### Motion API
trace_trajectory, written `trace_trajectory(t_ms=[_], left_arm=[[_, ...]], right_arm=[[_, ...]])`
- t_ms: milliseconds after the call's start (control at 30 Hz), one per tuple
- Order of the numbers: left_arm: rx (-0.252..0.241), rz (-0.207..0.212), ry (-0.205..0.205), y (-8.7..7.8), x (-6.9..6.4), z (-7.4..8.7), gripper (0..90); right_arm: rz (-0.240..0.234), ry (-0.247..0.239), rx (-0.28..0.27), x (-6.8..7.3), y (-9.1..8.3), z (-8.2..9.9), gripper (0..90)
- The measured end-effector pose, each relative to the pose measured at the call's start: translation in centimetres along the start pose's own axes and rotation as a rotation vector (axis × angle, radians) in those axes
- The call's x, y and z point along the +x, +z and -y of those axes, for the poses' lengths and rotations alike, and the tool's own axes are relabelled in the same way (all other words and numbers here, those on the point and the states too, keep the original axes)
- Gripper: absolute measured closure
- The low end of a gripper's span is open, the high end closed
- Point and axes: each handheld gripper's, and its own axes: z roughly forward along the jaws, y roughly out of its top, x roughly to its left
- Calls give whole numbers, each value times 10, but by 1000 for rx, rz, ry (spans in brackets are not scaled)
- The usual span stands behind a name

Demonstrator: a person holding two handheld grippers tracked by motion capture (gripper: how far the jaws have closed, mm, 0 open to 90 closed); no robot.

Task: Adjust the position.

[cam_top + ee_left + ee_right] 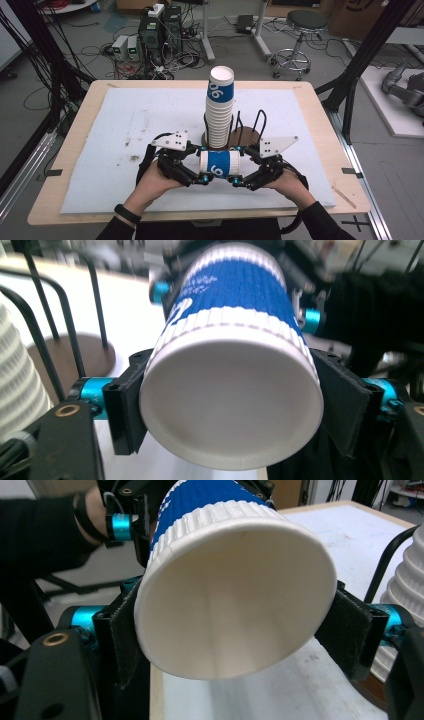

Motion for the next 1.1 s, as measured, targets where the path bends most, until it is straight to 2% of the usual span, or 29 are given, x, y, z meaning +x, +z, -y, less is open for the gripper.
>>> trace_trajectory(t_ms=[100, 300, 367, 400, 433, 533, 600, 667, 733, 900, 1033, 1100], left_arm=[[53, -34, 27, 1, -2, -2, 219], [145, -48, 74, 7, -7, -5, 211], [160, -26, 87, 8, -7, -4, 266], [163, -29, 95, 9, -7, -4, 283], [156, -25, 91, 9, -7, -3, 283], [117, -7, 92, 6, -5, -2, 284], [52, 4, 89, 2, -4, -2, 287], [2, -2, 86, 0, -3, -1, 287], [-23, -7, 87, -3, -2, 1, 289], [-114, -8, 70, -8, 1, 3, 290], [-148, -7, 65, -6, 1, 5, 290], [-143, -4, 65, -3, 1, 6, 290]], right_arm=[[8, -35, 52, 1, 1, -1, 216], [-6, -58, 103, 3, 2, -3, 216], [-6, -70, 126, 3, 2, -3, 215], [-4, -84, 139, 4, 3, -3, 208], [3, -93, 142, 4, 3, -3, 195], [-8, -62, 115, 3, 2, -4, 181], [-27, -47, 84, 1, -1, -4, 181], [-33, -13, 47, 0, -4, -4, 179], [-31, 19, 13, -2, -7, -4, 179], [-31, 71, -28, -5, -10, -3, 179], [-38, 116, -59, -5, -6, -3, 178], [-38, 131, -78, -4, -4, -4, 173]])
